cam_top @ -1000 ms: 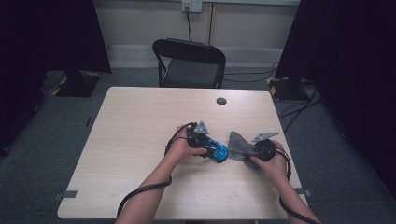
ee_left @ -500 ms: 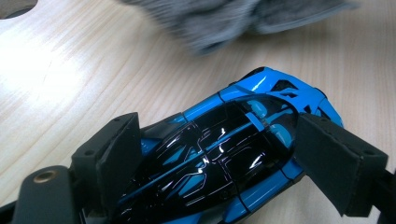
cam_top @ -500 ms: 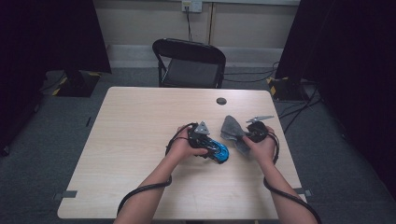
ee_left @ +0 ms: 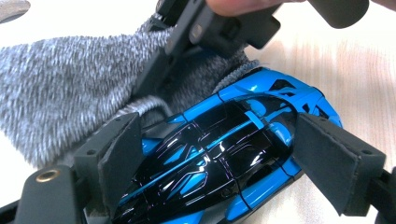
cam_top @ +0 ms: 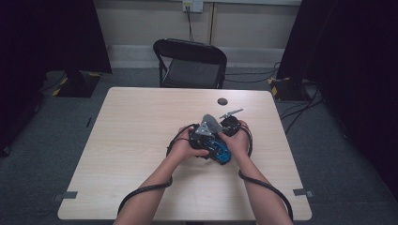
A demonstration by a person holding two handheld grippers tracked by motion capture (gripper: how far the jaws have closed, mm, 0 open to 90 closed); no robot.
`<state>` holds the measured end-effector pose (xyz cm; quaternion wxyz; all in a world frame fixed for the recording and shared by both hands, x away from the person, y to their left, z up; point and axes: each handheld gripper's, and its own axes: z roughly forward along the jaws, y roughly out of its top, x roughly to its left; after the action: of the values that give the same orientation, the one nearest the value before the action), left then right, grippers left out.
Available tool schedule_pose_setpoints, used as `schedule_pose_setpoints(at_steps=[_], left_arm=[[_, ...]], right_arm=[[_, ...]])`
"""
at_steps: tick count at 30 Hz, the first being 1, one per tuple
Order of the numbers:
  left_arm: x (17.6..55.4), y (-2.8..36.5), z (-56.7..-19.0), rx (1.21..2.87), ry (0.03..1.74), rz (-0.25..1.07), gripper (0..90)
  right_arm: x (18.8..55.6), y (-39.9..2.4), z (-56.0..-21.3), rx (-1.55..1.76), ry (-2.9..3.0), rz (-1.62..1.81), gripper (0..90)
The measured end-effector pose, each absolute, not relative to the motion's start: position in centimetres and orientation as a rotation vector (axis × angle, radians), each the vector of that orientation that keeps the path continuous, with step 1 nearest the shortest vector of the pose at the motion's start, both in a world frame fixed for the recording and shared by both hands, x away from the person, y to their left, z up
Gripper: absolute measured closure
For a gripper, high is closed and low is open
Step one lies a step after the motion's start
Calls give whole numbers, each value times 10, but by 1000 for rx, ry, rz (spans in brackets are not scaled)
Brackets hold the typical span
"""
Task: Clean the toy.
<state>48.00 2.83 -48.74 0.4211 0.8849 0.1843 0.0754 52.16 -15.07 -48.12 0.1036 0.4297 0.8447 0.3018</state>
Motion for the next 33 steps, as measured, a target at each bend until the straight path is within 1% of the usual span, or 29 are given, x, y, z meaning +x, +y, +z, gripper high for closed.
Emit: schedule_pose_setpoints(at_steps=[2,3,7,11,12,13,14,15,16,22,25,33], left_arm=[[480,29,-487,2215,460,189,166],[480,29,-487,2213,464,187,166],[479,29,-488,2214,458,193,166],[479,29,-488,2215,460,192,166],[479,28,-488,2216,460,192,166],[479,28,-488,2215,462,192,166],[480,29,-488,2216,459,192,166],[480,29,-487,2216,460,192,166],[480,29,-488,2216,460,192,166],[479,30,-489,2199,464,194,166],[480,32,-489,2200,463,194,166],[480,36,-489,2196,475,200,166]], right_arm=[[522,-151,-479,1238,2517,891,553],[521,-153,-476,1225,2510,895,527],[519,-165,-468,1174,2500,939,479],[520,-175,-469,1194,2481,952,480],[520,-175,-471,1196,2484,949,498],[520,-174,-475,1198,2494,925,578],[519,-171,-479,1182,2517,892,631],[516,-167,-482,1149,2513,865,667],[516,-164,-482,1135,2508,867,685],[520,-147,-483,1126,2533,928,736],[520,-140,-483,1032,2571,908,763],[519,-156,-480,953,2654,925,777]])
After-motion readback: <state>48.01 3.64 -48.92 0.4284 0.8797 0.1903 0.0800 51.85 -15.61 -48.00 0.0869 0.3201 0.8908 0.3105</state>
